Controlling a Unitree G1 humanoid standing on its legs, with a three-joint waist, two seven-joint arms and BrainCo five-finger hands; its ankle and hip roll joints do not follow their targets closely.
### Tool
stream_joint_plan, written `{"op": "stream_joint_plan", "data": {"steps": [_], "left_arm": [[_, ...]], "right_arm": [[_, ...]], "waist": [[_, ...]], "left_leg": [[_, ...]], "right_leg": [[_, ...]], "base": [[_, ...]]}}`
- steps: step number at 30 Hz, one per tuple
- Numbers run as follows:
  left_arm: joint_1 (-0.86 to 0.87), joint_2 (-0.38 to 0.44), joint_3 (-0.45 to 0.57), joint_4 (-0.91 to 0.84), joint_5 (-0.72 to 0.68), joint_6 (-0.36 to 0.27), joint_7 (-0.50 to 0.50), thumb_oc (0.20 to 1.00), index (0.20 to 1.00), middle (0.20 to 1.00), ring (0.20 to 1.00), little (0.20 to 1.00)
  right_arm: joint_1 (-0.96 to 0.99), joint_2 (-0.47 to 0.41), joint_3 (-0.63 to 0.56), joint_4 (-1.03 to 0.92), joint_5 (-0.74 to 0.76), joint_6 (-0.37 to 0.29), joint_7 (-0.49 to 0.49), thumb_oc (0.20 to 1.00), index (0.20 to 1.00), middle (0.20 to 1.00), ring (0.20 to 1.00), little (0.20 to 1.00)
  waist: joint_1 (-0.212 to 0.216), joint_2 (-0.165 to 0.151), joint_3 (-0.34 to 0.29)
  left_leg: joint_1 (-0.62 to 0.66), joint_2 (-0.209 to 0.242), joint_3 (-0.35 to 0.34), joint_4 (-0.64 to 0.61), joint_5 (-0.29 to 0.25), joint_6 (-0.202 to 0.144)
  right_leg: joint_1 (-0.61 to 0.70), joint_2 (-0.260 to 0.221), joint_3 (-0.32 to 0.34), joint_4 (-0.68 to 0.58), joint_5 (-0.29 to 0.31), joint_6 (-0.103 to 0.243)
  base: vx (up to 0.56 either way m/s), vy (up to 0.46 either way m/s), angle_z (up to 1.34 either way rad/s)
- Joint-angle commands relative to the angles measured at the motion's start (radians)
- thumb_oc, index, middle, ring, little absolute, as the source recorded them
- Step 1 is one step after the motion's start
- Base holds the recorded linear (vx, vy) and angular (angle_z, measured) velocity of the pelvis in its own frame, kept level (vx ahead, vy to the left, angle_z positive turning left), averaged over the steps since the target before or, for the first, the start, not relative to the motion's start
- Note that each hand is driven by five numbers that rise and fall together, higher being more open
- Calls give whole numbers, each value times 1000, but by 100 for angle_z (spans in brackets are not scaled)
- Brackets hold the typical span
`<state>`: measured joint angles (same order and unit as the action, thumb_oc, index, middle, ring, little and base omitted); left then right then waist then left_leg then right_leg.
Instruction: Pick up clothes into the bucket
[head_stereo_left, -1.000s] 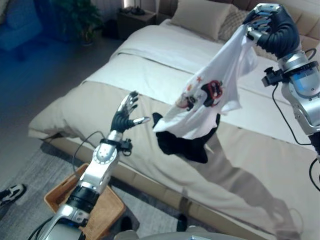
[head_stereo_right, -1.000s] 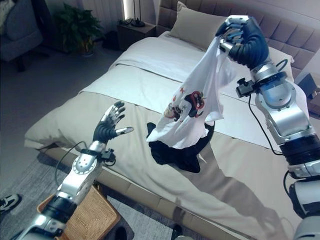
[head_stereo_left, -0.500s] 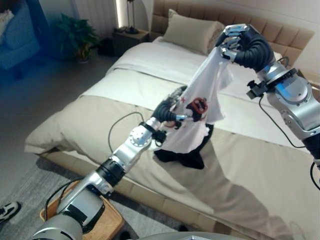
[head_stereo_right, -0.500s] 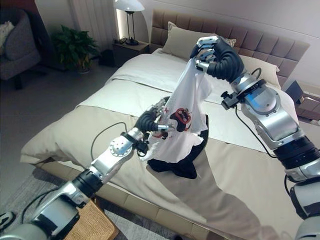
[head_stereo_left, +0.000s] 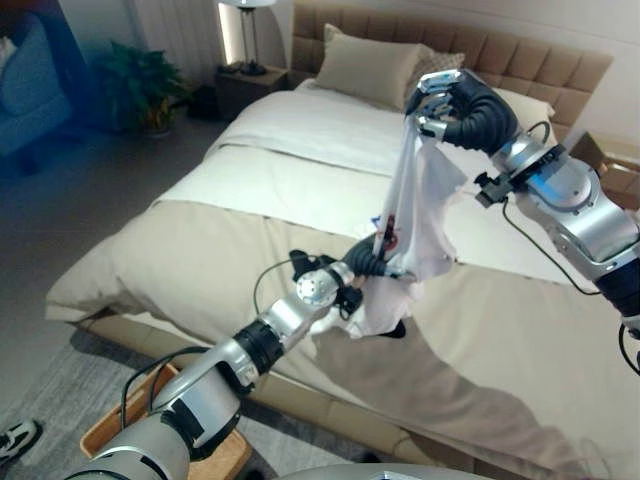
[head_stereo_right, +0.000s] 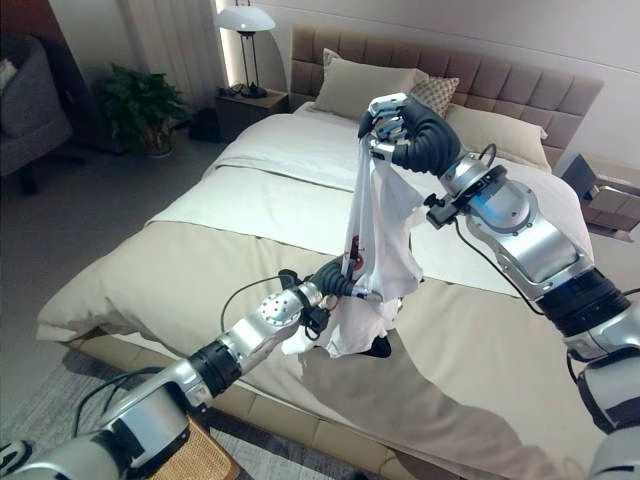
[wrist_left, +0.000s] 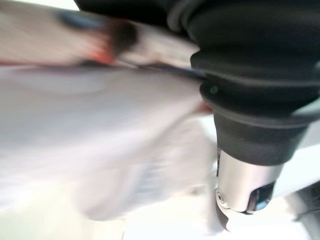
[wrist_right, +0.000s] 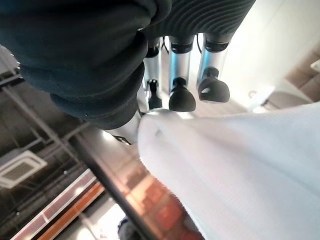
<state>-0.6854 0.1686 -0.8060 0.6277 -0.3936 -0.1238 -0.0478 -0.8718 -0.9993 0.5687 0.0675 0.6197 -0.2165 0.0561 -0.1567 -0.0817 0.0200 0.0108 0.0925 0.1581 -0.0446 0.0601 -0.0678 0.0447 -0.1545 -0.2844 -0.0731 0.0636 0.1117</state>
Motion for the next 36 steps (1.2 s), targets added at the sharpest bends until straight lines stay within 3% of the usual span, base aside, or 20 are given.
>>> {"op": "stream_joint_plan", "data": {"steps": [1, 2, 3, 9, 14, 22, 29, 31, 32, 33, 34, 36], "left_arm": [[-85, -52, -31, 83, 44, -27, 2, 784, 784, 784, 784, 784], [-86, -52, -30, 84, 43, -27, 2, 344, 344, 344, 344, 344], [-80, -53, -27, 87, 39, -29, 5, 200, 200, 200, 200, 200], [-44, -2, -4, 57, 45, -34, 2, 200, 200, 200, 200, 200], [84, 135, 83, -49, 21, -47, -2, 200, 200, 200, 200, 200], [416, 373, 370, -323, -78, -68, -25, 200, 200, 200, 200, 200], [652, 514, 669, -527, -161, -112, -36, 200, 200, 200, 200, 200], [673, 529, 696, -553, -173, -115, -42, 200, 200, 200, 200, 200], [699, 556, 746, -591, -196, -128, -48, 200, 200, 200, 200, 200], [702, 558, 747, -594, -197, -128, -49, 200, 200, 200, 200, 200], [723, 579, 795, -634, -221, -140, -55, 200, 200, 200, 200, 200], [749, 596, 836, -672, -245, -149, -60, 200, 200, 200, 200, 200]], "right_arm": [[-200, 19, -24, -3, 54, -60, -42, 200, 200, 200, 200, 200], [-201, 19, -23, -3, 55, -61, -42, 200, 200, 200, 200, 200], [-204, 19, -28, 2, 55, -64, -46, 200, 200, 200, 200, 200], [-191, -6, -62, 9, 49, -71, -55, 200, 200, 200, 200, 200], [-129, -81, -162, 22, 50, -85, -73, 200, 200, 200, 200, 200], [94, -165, -381, 17, 65, -98, -64, 200, 200, 200, 200, 200], [324, -125, -565, 11, 71, -100, -38, 200, 200, 200, 200, 200], [350, -113, -579, 2, 66, -98, -31, 200, 200, 200, 200, 200], [400, -95, -584, -11, 60, -88, -1, 410, 410, 410, 410, 410], [404, -93, -587, -13, 60, -87, -1, 520, 520, 520, 520, 520], [458, -83, -583, -37, 47, -74, 33, 1000, 1000, 1000, 1000, 1000], [525, -86, -583, -65, 12, -55, 65, 1000, 1000, 1000, 1000, 1000]], "waist": [[17, -31, -39], [17, -30, -40], [17, -32, -40], [25, -32, -35], [48, -30, -24], [88, -23, -15], [111, -17, -13], [112, -18, -13], [118, -15, -10], [118, -17, -11], [124, -13, -5], [129, -12, 2]], "left_leg": [[-23, 83, 59, 110, -54, -53], [-23, 83, 59, 110, -54, -53], [-25, 82, 59, 111, -54, -53], [-29, 83, 59, 113, -54, -51], [-36, 84, 49, 119, -55, -51], [-40, 85, 40, 121, -53, -51], [-38, 83, 37, 117, -52, -51], [-38, 83, 36, 117, -52, -51], [-38, 80, 34, 117, -52, -50], [-38, 80, 34, 117, -52, -50], [-39, 78, 31, 118, -51, -49], [-43, 77, 26, 121, -50, -49]], "right_leg": [[-11, -78, -17, 43, 53, 93], [-11, -78, -17, 43, 53, 93], [-13, -78, -15, 43, 53, 92], [-16, -78, -14, 45, 53, 92], [-12, -77, -23, 45, 50, 90], [-4, -75, -33, 39, 46, 87], [-1, -75, -37, 34, 45, 86], [0, -75, -37, 34, 44, 86], [0, -76, -36, 33, 45, 85], [0, -76, -36, 33, 44, 85], [1, -77, -37, 33, 44, 85], [2, -77, -40, 34, 42, 84]], "base": [[0, 0, 0], [0, 0, 0], [0, 0, 0], [0, 0, 0], [0, 0, 0], [2, 0, 0], [0, 0, 0], [0, 0, 0], [0, 0, 0], [0, 0, 0], [0, 0, 0], [0, 0, 0]]}}
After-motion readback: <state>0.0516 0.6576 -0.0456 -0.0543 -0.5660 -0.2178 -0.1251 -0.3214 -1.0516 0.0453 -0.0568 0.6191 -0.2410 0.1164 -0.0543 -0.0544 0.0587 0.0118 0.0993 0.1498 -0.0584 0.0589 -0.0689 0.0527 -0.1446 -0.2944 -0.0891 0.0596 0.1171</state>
